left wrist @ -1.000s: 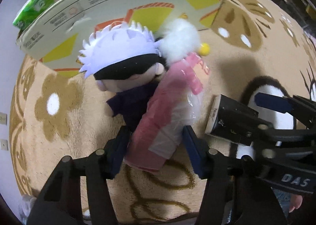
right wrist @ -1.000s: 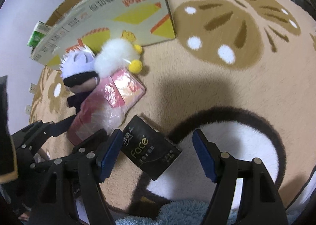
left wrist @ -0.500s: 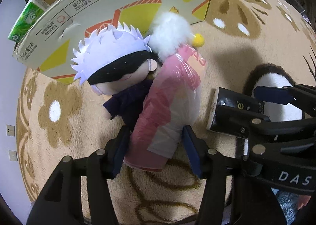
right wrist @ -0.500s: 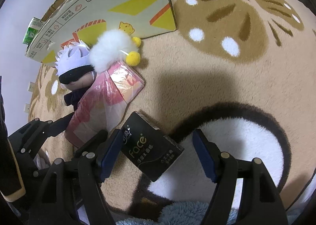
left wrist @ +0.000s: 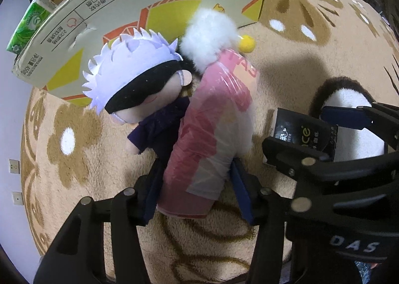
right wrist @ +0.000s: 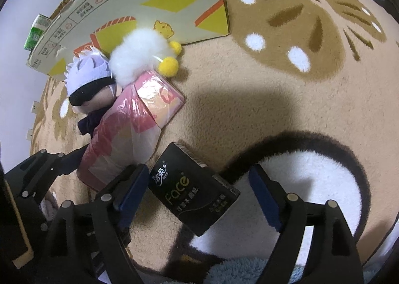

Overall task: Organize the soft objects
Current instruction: 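Grasp the pink packet with the left tool while the right tool grasps the black tissue pack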

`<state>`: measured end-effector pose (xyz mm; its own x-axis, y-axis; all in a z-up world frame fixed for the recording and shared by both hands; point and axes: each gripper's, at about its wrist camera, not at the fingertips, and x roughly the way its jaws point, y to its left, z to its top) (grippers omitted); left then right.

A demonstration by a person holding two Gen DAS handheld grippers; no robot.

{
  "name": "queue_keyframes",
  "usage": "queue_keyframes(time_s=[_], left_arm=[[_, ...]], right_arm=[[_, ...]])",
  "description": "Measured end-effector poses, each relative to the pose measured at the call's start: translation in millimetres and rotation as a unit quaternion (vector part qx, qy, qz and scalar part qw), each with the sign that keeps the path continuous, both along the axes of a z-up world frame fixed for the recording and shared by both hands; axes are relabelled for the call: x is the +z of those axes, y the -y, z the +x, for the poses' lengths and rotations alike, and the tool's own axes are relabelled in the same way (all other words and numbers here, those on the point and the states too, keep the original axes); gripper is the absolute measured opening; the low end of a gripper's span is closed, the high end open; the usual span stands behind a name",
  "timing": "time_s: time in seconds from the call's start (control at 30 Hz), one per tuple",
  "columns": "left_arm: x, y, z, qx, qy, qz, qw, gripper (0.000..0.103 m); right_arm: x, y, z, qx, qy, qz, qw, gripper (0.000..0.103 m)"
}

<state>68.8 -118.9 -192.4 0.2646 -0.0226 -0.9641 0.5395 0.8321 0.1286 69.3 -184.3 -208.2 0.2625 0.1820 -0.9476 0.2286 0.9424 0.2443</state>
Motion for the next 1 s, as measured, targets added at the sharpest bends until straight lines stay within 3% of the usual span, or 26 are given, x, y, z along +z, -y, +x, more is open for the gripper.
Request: queue_keyframes(time_s=[0.1, 0.13, 0.17, 0.27, 0.53, 0.67, 0.83, 1.0], left_arm=[[6.4, -3.3, 0.6, -0.001, 0.002, 0.001, 1.0, 0.05], [6.0, -3.0, 0.7, -0.002, 0.003, 0.002, 1.0, 0.049], [7.3, -4.2, 2.5, -0.002, 0.004, 0.003, 1.0, 0.048], [12.7, -2.3, -1.8, -0.002, 0.005, 0.001, 1.0, 0.042], [30.8, -16.0, 0.1, 0.013, -0.005, -0.051, 0.9986, 0.023], [41.8, -30.4, 5.2, 0.027, -0.02, -0.089, 0.9955, 0.021], [54.7, -37.4, 5.5, 0.029, -0.016, -0.109, 0.9935, 0.02], [64.5, -39.9, 6.5, 0.036, -0.018, -0.119, 0.992, 0.021]], right_arm=[[-0.7, -2.3, -0.9, -0.002, 0.002, -0.006, 1.0, 0.083], [-0.1, -1.9, -1.3, -0.003, 0.005, -0.005, 1.0, 0.073], [1.0, -1.1, -1.8, -0.007, 0.008, -0.006, 1.0, 0.07], [2.8, 1.7, -4.1, -0.013, 0.013, -0.001, 1.0, 0.067], [11.0, 8.9, -6.2, -0.024, 0.037, 0.006, 0.999, 0.056], [20.7, 14.2, -6.3, -0.026, 0.057, 0.005, 0.998, 0.045], [30.3, 17.7, -6.9, -0.022, 0.086, 0.017, 0.996, 0.029], [32.1, 17.0, -5.4, -0.015, 0.092, 0.012, 0.996, 0.028]])
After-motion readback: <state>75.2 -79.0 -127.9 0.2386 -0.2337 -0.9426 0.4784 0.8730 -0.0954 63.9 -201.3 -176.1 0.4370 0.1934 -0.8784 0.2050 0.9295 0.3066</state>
